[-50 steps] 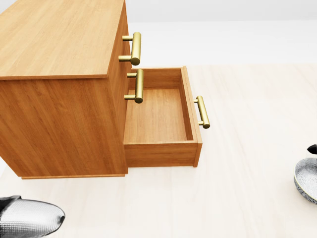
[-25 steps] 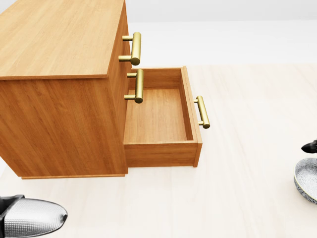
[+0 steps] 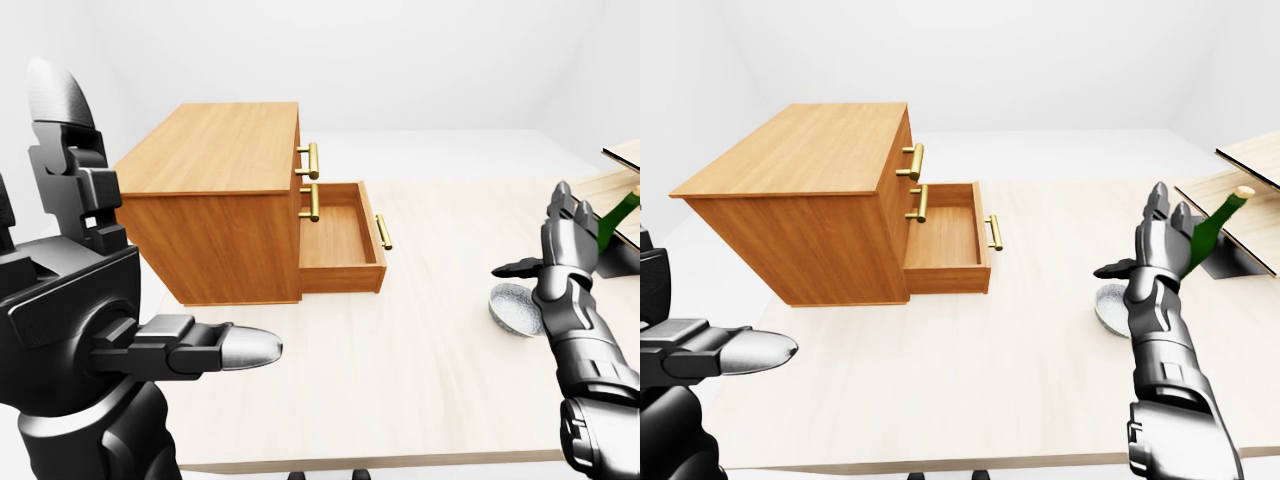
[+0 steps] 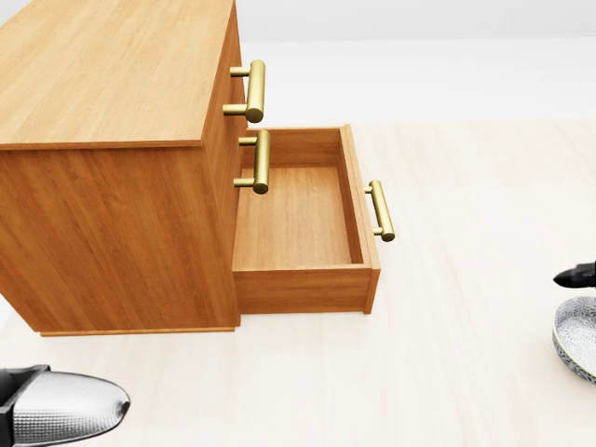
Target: Put the bowl on top of the cabinet.
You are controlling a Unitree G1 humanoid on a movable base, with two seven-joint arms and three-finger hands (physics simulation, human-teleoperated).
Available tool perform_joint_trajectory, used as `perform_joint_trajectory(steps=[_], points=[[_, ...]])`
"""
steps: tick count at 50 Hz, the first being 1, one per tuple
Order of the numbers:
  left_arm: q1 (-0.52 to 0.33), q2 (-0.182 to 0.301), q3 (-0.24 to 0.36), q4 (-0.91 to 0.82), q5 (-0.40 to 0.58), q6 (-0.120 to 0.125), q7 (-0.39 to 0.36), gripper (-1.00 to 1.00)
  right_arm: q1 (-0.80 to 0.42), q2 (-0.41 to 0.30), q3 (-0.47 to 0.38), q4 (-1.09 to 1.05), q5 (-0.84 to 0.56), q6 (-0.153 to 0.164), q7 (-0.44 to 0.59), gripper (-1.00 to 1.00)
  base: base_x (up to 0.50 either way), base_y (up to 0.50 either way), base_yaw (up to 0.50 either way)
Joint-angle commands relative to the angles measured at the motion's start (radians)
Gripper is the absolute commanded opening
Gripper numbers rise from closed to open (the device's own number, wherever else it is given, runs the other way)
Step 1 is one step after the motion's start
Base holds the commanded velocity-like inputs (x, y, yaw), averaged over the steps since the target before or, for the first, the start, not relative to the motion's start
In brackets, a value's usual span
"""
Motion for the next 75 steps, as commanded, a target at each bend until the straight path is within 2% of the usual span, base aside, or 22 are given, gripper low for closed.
perform_joint_trajectory(steps=[1,2,8,13,21,25,27,75], points=[[0.002,-0.001,-0.002,0.001,0.001,0.0,-0.001,1.0,0.057,0.016,-0.028,-0.116,-0.011,0.0,0.044,1.0,0.0,0.0,0.0],[0.001,-0.001,-0.002,0.004,0.002,0.0,-0.001,1.0,0.103,0.023,-0.038,-0.2,-0.011,0.0,0.075,1.0,0.0,0.0,0.0],[0.002,-0.001,-0.004,0.006,0.004,0.0,-0.002,1.0,0.169,0.047,-0.07,-0.317,-0.033,0.007,0.122,1.0,0.0,0.0,0.0],[0.003,-0.002,-0.005,0.008,0.006,0.0,-0.002,1.0,0.216,0.065,-0.091,-0.39,-0.049,0.011,0.15,1.0,0.0,0.0,0.0],[0.007,-0.002,-0.005,0.008,0.007,0.0,-0.005,1.0,0.275,0.095,-0.111,-0.458,-0.064,0.0,0.179,1.0,0.0,0.0,0.0],[0.009,-0.003,-0.005,0.007,0.007,0.0,-0.006,1.0,0.301,0.109,-0.122,-0.509,-0.067,0.007,0.204,1.0,0.0,0.0,0.0],[0.01,-0.003,-0.007,0.006,0.008,0.0,-0.005,1.0,0.305,0.115,-0.121,-0.5,-0.071,0.0,0.2,1.0,0.0,0.0,0.0],[0.004,-0.002,-0.005,0.014,0.009,0.0,-0.004,1.0,0.39,0.146,-0.136,-0.546,-0.137,0.0,0.213,1.0,0.0,0.0,0.0]])
